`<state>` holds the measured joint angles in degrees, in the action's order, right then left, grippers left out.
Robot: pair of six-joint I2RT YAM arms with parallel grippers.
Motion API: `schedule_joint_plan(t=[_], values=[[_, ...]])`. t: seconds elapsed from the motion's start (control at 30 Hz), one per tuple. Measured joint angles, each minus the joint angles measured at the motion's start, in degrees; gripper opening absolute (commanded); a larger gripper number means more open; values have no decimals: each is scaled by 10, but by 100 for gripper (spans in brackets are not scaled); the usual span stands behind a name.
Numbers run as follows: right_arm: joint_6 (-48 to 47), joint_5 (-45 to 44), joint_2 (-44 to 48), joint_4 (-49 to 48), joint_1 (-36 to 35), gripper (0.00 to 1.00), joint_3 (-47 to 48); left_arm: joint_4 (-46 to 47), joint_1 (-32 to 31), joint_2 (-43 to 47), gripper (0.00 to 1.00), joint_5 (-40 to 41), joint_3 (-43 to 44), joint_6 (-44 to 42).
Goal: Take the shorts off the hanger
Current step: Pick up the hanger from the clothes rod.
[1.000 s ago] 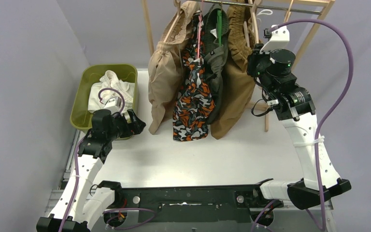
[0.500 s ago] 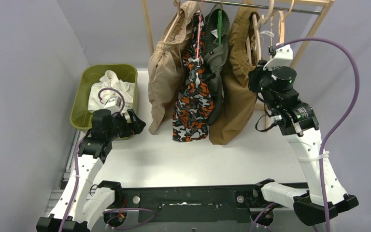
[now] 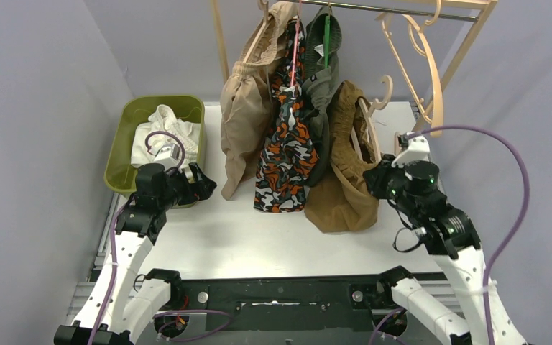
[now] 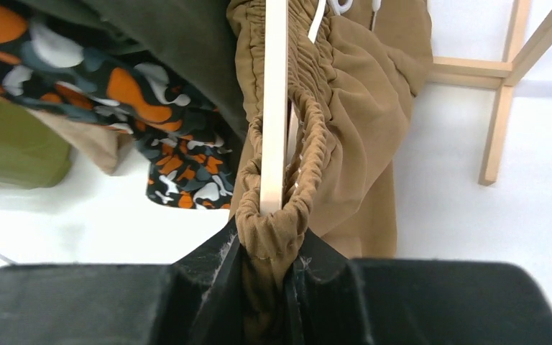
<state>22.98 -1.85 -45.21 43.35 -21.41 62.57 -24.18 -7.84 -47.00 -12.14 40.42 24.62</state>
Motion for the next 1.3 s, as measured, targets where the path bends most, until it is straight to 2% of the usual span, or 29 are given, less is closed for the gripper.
schedule_joint_plan(t=[0.2, 0.53, 0.73, 0.97, 1.3], values=[[25, 45, 89, 30, 0, 0, -37, 0, 0, 0, 82, 0, 0, 0], [61, 103, 134, 143, 0, 0, -64, -10, 0, 1, 82, 8, 0, 0], [60, 122, 139, 228, 0, 0, -9, -27, 0, 1, 82, -6, 10, 5], [40, 187, 155, 317, 0, 0, 45, -38, 0, 1, 82, -39, 54, 12], [19, 269, 181, 395, 1, 0, 43, -51, 0, -6, 82, -79, 82, 16]])
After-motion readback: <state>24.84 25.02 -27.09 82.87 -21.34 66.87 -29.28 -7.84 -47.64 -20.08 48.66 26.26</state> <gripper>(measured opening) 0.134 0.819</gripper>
